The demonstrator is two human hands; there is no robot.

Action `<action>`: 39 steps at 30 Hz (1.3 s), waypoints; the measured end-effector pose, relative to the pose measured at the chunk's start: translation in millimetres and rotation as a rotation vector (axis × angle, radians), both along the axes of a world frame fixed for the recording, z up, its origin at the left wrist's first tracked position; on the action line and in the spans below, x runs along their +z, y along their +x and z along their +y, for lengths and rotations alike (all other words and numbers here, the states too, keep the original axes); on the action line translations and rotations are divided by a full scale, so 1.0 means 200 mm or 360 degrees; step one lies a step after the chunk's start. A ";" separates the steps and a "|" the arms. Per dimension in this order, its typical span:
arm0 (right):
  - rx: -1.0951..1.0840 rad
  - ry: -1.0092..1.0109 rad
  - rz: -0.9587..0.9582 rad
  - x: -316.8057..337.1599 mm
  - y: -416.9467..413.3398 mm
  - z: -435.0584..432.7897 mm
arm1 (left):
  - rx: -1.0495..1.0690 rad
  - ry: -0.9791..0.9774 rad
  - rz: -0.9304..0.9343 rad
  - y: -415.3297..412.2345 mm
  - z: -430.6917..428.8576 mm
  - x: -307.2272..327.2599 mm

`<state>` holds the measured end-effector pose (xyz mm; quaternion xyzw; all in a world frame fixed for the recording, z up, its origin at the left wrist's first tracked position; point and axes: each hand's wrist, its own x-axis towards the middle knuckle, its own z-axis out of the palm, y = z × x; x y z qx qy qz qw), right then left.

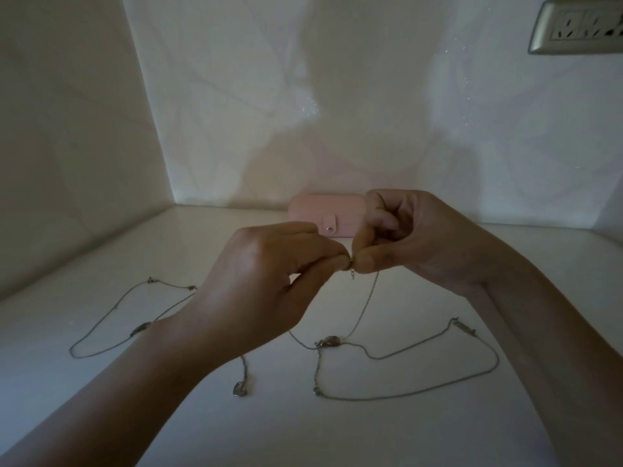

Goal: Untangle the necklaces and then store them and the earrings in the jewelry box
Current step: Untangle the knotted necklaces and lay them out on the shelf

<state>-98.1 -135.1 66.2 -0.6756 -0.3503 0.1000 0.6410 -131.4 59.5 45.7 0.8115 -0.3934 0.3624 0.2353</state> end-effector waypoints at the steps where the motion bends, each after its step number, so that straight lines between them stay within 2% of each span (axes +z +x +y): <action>1: 0.0017 0.0010 0.0022 0.00 0.00 0.00 | -0.0017 -0.0043 0.0024 0.00 0.00 0.00; 6: -0.0122 0.0024 0.0009 0.00 0.01 -0.01 | 0.0015 -0.0219 0.0015 0.00 -0.02 -0.03; 15: -0.0258 -0.0173 -0.0065 0.00 0.02 -0.01 | 0.0243 -0.0093 -0.0232 0.03 -0.02 -0.06; 17: -0.0246 -0.0242 -0.0057 -0.01 0.02 -0.01 | 0.0258 -0.0065 -0.0212 0.03 -0.02 -0.07; 19: -0.0190 -0.0268 -0.0039 -0.01 0.03 -0.01 | 0.0213 -0.0147 -0.0037 0.03 -0.02 -0.06; 22: -0.0082 -0.0266 0.0024 -0.03 0.05 -0.01 | 0.0048 -0.0337 0.0433 0.03 -0.01 -0.05; 25: 0.0023 -0.0239 0.0153 -0.05 0.07 -0.01 | -0.0125 -0.0394 0.0827 0.06 0.00 -0.04; 29: 0.0187 -0.0114 0.0388 -0.06 0.08 -0.02 | -0.0262 -0.0420 0.0984 0.08 0.02 -0.04; 32: 0.0196 -0.0155 0.0406 -0.06 0.08 -0.02 | -0.0293 -0.0362 0.0967 0.07 0.02 -0.06; 37: -0.0036 -0.0388 0.0141 -0.04 0.07 -0.03 | -0.0011 -0.0092 0.0496 0.09 0.01 -0.08; 39: -0.0137 -0.0452 -0.0015 -0.04 0.06 -0.02 | 0.0029 -0.0053 0.0405 0.10 0.02 -0.08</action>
